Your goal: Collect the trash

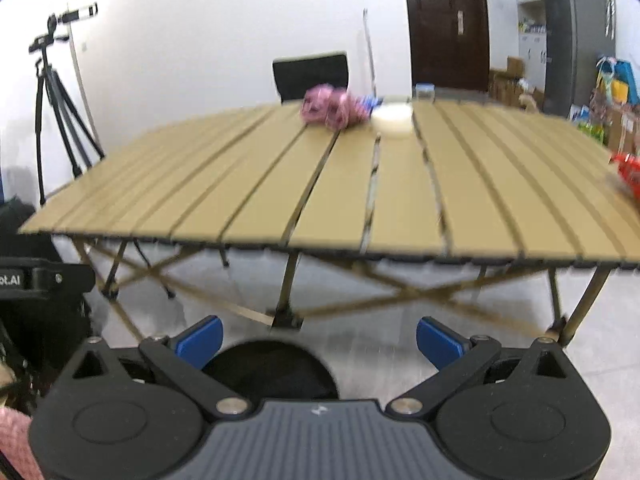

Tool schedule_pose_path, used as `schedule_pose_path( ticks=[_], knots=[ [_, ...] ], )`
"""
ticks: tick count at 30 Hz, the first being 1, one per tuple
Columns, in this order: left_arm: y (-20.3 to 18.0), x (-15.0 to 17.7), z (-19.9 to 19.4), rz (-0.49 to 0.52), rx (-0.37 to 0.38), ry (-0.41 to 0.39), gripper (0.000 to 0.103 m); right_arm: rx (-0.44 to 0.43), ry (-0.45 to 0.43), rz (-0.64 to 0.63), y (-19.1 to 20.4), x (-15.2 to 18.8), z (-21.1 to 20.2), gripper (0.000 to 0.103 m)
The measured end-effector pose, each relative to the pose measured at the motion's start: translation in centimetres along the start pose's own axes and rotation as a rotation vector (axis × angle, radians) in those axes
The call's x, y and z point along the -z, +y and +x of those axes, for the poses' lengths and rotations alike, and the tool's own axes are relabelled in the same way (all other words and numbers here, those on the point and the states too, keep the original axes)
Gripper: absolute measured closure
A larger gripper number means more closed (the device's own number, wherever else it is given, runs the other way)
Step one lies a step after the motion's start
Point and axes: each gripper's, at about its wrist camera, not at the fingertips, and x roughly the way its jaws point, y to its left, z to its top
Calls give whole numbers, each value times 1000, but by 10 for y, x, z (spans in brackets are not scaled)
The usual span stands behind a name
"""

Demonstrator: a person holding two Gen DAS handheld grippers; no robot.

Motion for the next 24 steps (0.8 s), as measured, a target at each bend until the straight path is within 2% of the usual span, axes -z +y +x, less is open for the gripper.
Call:
schedule_pose_path(
  ticks=[7,12,14,24],
  knots=[
    [-21,-38,4,21,18,-55,0,8,-114,22,-25,-44,0,0],
    [-31,-70,23,19,31,-63,0,-4,-176,35,-42,-79,15,0],
    [-37,-83,32,21,34,-71,0,16,-194,29,-45,-92,23,0],
    [-58,-137,81,28,55,-84,0,69,-195,11,-64,-153,84,0]
  ],
)
